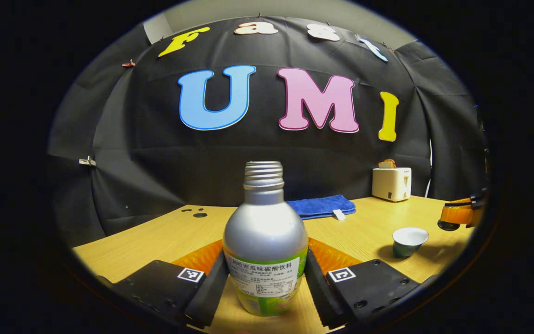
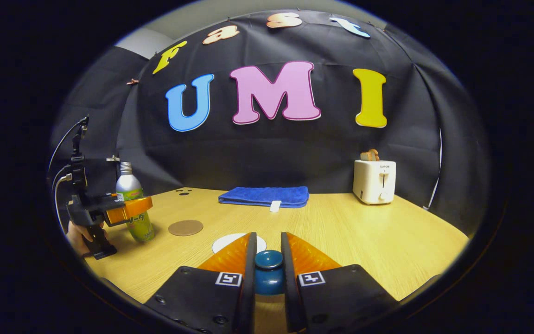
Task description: Open the teacup lid with one hand, grasp the water bottle and pour water into the teacup with the other hand; after pouring, place the water bottle on the coaster and then close the teacup lid.
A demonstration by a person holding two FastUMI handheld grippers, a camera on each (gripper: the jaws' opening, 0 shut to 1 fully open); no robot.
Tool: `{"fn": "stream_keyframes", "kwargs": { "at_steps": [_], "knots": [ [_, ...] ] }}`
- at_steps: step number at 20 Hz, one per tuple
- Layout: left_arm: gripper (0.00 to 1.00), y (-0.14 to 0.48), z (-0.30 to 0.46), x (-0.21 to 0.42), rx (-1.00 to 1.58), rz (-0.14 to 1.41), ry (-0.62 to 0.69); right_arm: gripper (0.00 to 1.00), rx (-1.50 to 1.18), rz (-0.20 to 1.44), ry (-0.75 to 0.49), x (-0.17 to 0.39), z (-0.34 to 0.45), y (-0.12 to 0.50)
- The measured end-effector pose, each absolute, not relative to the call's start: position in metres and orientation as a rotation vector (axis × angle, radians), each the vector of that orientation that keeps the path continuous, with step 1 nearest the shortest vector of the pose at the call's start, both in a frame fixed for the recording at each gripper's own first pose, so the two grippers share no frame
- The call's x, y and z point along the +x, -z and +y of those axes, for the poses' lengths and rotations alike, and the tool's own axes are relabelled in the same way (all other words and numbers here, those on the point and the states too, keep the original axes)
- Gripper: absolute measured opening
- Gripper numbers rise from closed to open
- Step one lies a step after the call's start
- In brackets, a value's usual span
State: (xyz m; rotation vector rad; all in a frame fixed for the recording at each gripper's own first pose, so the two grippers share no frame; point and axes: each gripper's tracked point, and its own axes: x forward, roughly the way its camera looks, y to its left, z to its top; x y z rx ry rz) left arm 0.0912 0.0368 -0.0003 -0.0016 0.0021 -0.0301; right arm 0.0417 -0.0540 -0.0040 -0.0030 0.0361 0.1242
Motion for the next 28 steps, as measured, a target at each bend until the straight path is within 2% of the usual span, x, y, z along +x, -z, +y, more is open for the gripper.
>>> {"fn": "stream_keyframes", "kwargs": {
  "at_steps": [5, 8, 13, 20, 28],
  "knots": [
    [0.81, -0.011, 0.008, 0.092, 0.250, -0.003, 0.090, 0.29, -0.002, 0.005, -0.061, 0.049, -0.075, 0.001],
    [0.79, -0.021, -0.012, 0.097, 0.503, -0.028, 0.128, 0.29, 0.001, 0.007, -0.052, 0.053, -0.087, 0.002],
    [0.81, -0.017, -0.045, 0.108, 0.901, -0.055, 0.191, 0.29, -0.001, 0.003, -0.024, 0.053, -0.095, 0.002],
    [0.80, -0.004, -0.085, 0.127, 1.202, -0.076, 0.314, 0.29, 0.000, 0.001, -0.043, 0.052, -0.092, 0.001],
    [0.80, -0.002, -0.086, 0.137, 1.500, -0.074, 0.389, 0.30, 0.000, 0.002, -0.045, 0.051, -0.091, 0.002]
  ]
}}
